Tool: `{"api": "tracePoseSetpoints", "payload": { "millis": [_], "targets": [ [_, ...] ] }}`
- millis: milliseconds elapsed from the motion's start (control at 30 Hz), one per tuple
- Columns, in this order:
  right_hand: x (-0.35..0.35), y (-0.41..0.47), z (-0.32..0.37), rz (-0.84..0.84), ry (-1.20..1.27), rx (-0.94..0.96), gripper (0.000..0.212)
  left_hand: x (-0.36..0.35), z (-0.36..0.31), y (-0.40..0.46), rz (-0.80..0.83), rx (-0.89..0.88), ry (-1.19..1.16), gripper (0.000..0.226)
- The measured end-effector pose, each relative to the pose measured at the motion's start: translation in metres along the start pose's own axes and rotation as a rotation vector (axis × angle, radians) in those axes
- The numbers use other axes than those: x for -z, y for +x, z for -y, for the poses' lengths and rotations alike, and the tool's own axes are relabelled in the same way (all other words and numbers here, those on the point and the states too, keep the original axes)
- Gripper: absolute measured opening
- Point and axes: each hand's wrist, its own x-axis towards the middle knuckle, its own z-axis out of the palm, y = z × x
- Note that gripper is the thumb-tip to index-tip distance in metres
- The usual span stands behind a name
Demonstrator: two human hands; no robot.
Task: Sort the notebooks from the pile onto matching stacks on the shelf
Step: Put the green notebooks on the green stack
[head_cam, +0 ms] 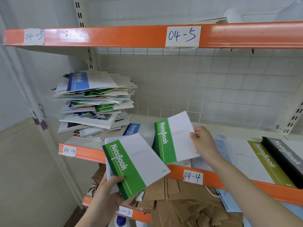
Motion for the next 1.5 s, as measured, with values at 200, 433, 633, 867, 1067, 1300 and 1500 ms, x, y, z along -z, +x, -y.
{"api": "tracePoseSetpoints", "payload": {
  "millis": [200,433,633,867,1067,1300,1500],
  "targets": [
    [-0.017,0.008,-0.006,0.169,-0.568,-0.025,0.032,0.011,-0.010,-0.006,-0.018,-0.057,-0.003,0.052],
    [-0.040,-0.010,-0.005,0.513,-0.736,0.220,0.043,0.017,-0.013,-0.010,-0.037,-0.083,0.014,0.050],
    [-0.045,-0.014,-0.001,0.503,-0.848,0.242,0.054,0.019,-0.013,-0.013,-0.047,-0.081,0.018,0.047],
    [-0.057,-0.028,0.010,0.368,-0.909,0.215,0.045,0.016,-0.017,-0.015,-0.052,-0.068,0.006,0.049],
    [-0.057,-0.039,0.005,0.342,-0.898,0.247,0.049,0.015,-0.017,-0.018,-0.053,-0.065,-0.005,0.043],
    [-0.054,-0.040,0.001,0.373,-0.851,0.255,0.053,0.016,-0.017,-0.017,-0.088,-0.075,0.010,0.034],
    [-0.054,-0.040,-0.003,0.364,-0.820,0.260,0.054,0.011,-0.016,-0.015,-0.076,-0.078,0.025,0.039]
  ]
}}
